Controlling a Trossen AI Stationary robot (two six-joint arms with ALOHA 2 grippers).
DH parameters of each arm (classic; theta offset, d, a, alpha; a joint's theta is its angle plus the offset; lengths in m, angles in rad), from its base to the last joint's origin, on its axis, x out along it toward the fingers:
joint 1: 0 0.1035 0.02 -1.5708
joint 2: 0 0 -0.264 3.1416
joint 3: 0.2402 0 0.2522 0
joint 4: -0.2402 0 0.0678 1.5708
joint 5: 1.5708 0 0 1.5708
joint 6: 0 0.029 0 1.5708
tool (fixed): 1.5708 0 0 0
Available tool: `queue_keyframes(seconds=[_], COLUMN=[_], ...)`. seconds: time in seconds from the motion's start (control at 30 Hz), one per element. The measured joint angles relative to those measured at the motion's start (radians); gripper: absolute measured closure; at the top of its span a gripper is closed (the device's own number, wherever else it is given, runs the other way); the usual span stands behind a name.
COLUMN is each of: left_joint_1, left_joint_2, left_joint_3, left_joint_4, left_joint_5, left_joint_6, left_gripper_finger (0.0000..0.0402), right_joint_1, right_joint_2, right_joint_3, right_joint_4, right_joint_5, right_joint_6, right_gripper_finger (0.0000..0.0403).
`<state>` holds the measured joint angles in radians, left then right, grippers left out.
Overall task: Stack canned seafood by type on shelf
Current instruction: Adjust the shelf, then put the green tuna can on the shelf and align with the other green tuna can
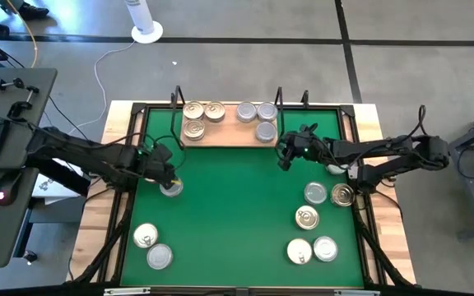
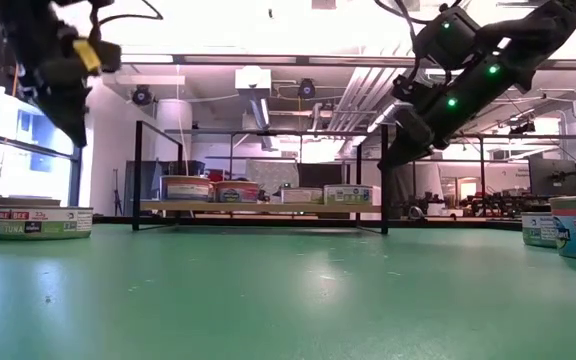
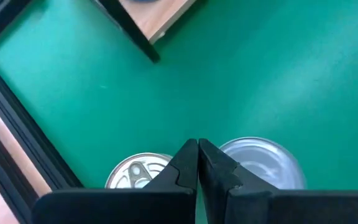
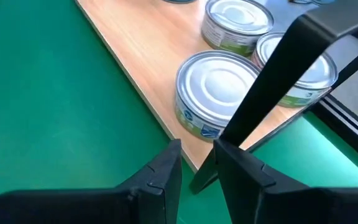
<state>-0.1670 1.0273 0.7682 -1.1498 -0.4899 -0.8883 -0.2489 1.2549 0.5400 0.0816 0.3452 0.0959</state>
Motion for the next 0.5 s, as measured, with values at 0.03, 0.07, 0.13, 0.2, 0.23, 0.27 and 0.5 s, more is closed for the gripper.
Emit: queue_keyframes(seconds=[0.03,0.07,0.13,0.2,0.23,0.27,0.5], left_joint_1=[0.002,0.003,0.003,0.004,0.002,-0.001,-0.072], left_joint_2=[0.000,0.001,0.001,0.001,0.001,0.001,-0.006], left_joint_3=[-0.018,-0.036,-0.065,-0.076,-0.077,-0.077,-0.011], left_joint_4=[0.011,0.025,0.054,0.050,0.046,0.048,0.049], left_joint_5=[-0.002,-0.006,-0.024,-0.041,-0.044,-0.045,-0.043], left_joint_6=[0.000,-0.002,-0.015,-0.028,-0.033,-0.035,-0.006], left_gripper_finger=[0.0401,0.0401,0.0401,0.0401,0.0401,0.0401,0.0401], right_joint_1=[-0.002,-0.005,-0.006,-0.006,-0.003,0.004,0.133], right_joint_2=[0.000,0.000,0.000,-0.004,-0.010,-0.020,-0.145], right_joint_3=[0.000,0.000,0.001,0.001,0.001,0.001,0.001], right_joint_4=[-0.002,-0.005,-0.011,-0.019,-0.024,-0.032,-0.059], right_joint_5=[0.000,-0.002,-0.004,-0.004,-0.003,0.001,0.010], right_joint_6=[0.000,-0.002,-0.009,-0.011,-0.010,-0.009,-0.008], right_gripper_finger=[0.0307,0.0307,0.0307,0.0307,0.0307,0.0307,0.0307])
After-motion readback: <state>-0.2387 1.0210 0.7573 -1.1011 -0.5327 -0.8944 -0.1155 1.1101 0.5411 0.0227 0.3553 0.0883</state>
